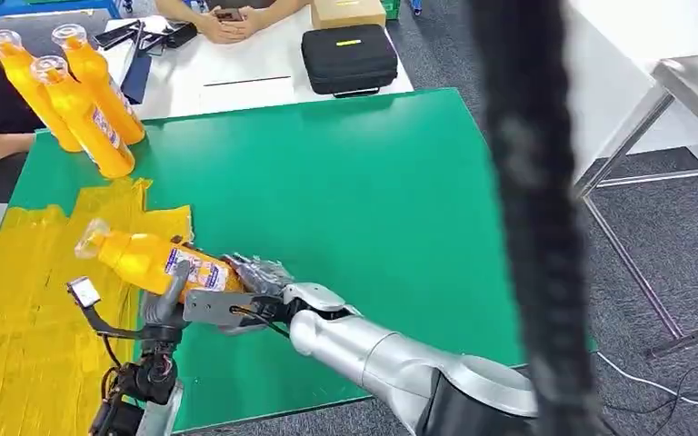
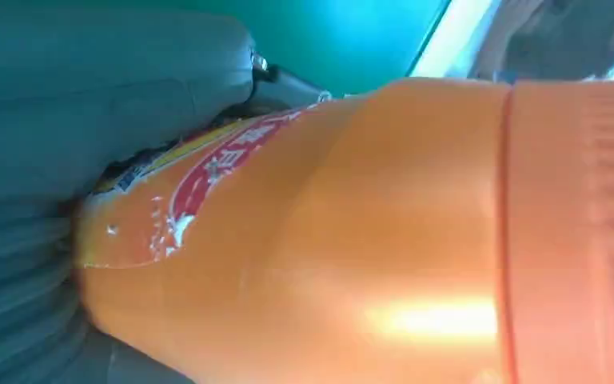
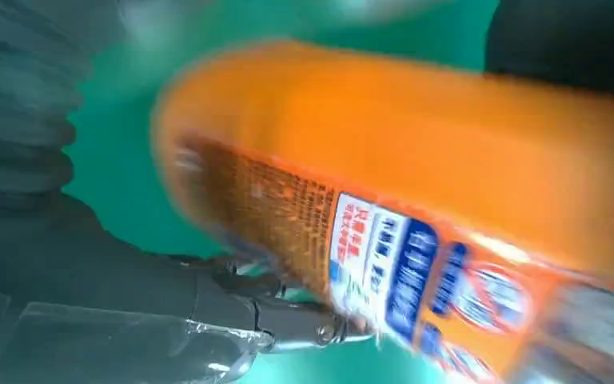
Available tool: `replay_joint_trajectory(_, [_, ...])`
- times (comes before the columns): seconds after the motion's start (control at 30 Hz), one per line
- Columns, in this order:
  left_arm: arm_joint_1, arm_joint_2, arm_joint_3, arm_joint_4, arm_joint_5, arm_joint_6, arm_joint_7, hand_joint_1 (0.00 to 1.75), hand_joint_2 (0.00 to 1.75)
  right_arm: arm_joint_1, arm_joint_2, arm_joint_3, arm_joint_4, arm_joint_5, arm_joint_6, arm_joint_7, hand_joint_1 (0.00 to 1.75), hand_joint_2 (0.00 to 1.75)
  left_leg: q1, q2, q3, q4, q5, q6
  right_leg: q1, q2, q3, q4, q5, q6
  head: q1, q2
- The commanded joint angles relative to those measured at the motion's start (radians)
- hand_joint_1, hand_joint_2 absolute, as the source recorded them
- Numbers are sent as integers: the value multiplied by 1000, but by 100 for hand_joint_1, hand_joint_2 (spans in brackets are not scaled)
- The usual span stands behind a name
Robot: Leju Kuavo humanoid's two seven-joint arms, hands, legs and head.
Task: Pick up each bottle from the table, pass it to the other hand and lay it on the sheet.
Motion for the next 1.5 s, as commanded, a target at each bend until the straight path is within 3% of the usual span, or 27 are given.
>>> replay_joint_trajectory(0.03, [-35, 16, 54, -81, -229, 242, -59, 175, 175, -54, -19, -225, 108, 17, -41, -128, 0, 0, 2, -2, 7, 3, -5, -5, 3, -5, 9, 2, -5, -1, 1, 0])
replay_joint_trajectory(0.1, [-26, 44, 89, -88, -347, 384, -72, 175, 175, -53, -90, -357, 21, 10, -59, -201, 0, 0, 2, -1, 5, 2, -3, -3, 2, -2, 6, 1, -3, 0, 0, 0])
replay_joint_trajectory(0.13, [-25, 67, 120, -79, -405, 457, -97, 175, 175, -29, -147, -457, -73, 3, -36, -247, 0, 0, 4, 0, 12, 5, -8, -6, 4, -3, 14, 3, -7, -1, 0, 0])
replay_joint_trajectory(0.17, [-28, 90, 130, -63, -523, 594, -119, 175, 175, 4, -188, -530, -168, 42, -8, -263, 0, 0, 2, -2, 3, 2, -2, -3, 2, -4, 5, 0, -2, 0, 0, 0])
replay_joint_trajectory(0.2, [-29, 98, 150, -63, -585, 657, -141, 175, 175, 57, -227, -623, -292, 102, 49, -246, 0, 0, 3, -3, 6, 2, -3, -3, 3, -5, 9, 0, -3, 0, 0, 0])
replay_joint_trajectory(0.3, [14, 116, 168, -136, -812, 948, -192, 175, 175, 180, -270, -809, -554, 126, 183, -302, 0, 0, 2, -4, 3, 0, -1, -2, 2, -3, 6, -2, -1, 0, 0, 0])
replay_joint_trajectory(0.33, [27, 96, 231, -177, -995, 1023, -198, 175, 175, 209, -270, -858, -621, 97, 232, -343, 0, 0, 4, -4, 10, 3, -7, -5, 4, -6, 14, 0, -6, 0, 0, 0])
replay_joint_trajectory(0.37, [30, 71, 271, -204, -1074, 1023, -204, 175, 175, 221, -271, -875, -651, 79, 252, -356, 0, 0, 2, -3, 3, 0, -2, -2, 2, -2, 6, -2, -1, 0, 0, 0])
replay_joint_trajectory(0.47, [29, 24, 353, -256, -1252, 1023, -214, 175, 175, 243, -277, -903, -709, 56, 277, -367, 0, 0, 1, -8, 3, 1, -2, -2, 1, -7, 6, 0, -3, 0, -1, 0])
replay_joint_trajectory(0.53, [-1, -49, 468, -289, -1499, 1023, -245, 175, 175, 248, -271, -912, -723, 64, 282, -363, 0, 0, 2, -12, 2, 2, -2, -2, 2, -11, 6, 0, -4, 0, 0, 0])
replay_joint_trajectory(0.7, [-25, -80, 524, -293, -1591, 1023, -266, 175, 175, 245, -269, -912, -709, 75, 282, -358, 0, 0, 1, -9, 1, 1, -1, -1, 1, -8, 4, -1, -2, 0, 0, 0])
replay_joint_trajectory(0.73, [-36, -88, 561, -302, -1757, 1023, -239, 175, 175, 241, -262, -919, -695, 79, 285, -361, 0, 0, 0, -8, 0, 1, -1, -1, 0, -8, 3, -1, -1, 0, 0, 0])
replay_joint_trajectory(0.83, [-48, -37, 485, -224, -1861, 1023, -139, 175, 175, 226, -260, -917, -654, 83, 293, -362, 0, 0, 1, -8, 5, 2, -3, -3, 2, -9, 8, 0, -4, 0, -1, 0])
replay_joint_trajectory(0.9, [-59, 29, 352, -105, -1966, 1023, 39, 175, 175, 203, -258, -908, -604, 77, 308, -376, 0, 0, 0, -9, 3, 0, -1, -2, 0, -10, 6, -1, -2, 0, 0, 0])
replay_joint_trajectory(0.93, [-184, 129, 226, 20, -1949, 1023, 164, 175, 175, 194, -251, -904, -588, 85, 308, -378, 0, 0, 0, -9, 2, -1, 0, -1, 0, -9, 4, -1, -1, 0, 0, 0])
replay_joint_trajectory(0.97, [-66, 121, 150, -2, -1935, 1023, 221, 175, 175, 188, -250, -910, -574, 84, 319, -383, 0, 0, 2, -10, 8, 1, -3, -5, 2, -11, 11, 0, -5, -1, 0, 0])
replay_joint_trajectory(1.0, [-74, 133, 119, 31, -1953, 1023, 257, 175, 175, 183, -250, -903, -566, 84, 323, -385, 0, 0, 0, -11, 3, -1, 0, -2, 0, -11, 6, -1, -2, 0, 0, 0])
replay_joint_trajectory(1.03, [-104, 146, 98, 147, -1965, 1023, 283, 175, 175, 173, -248, -895, -553, 81, 325, -390, 0, 0, 1, -10, 7, 0, -2, -4, 1, -11, 9, 0, -4, -1, 0, 0])
replay_joint_trajectory(1.17, [-130, 165, 36, 284, -1988, 1023, 331, 175, 175, 159, -249, -879, -538, 70, 323, -395, 0, 0, 0, -9, 7, -2, -1, -3, 0, -9, 9, -1, -3, 0, 0, 0])
replay_joint_trajectory(1.33, [-287, 171, 9, 683, -1985, 1021, 319, 175, 175, 146, -256, -869, -518, 67, 333, -399, 0, 0, 2, -8, 8, 0, -2, -3, 1, -9, 11, 0, -4, 0, 0, 0])
replay_joint_trajectory(1.47, [-306, 172, -15, 731, -1988, 910, 311, 175, 175, 154, -268, -865, -515, 56, 334, -405, 0, 0, 1, -7, 7, 1, -2, -3, 1, -7, 10, 0, -3, -1, 0, 0])
replay_joint_trajectory(1.5, [-308, 174, -22, 737, -1988, 886, 307, 70, 175, 154, -267, -865, -515, 56, 333, -405, 0, 0, 0, -7, 4, 0, -1, -2, -1, -6, 6, -1, -1, 0, 0, 0])
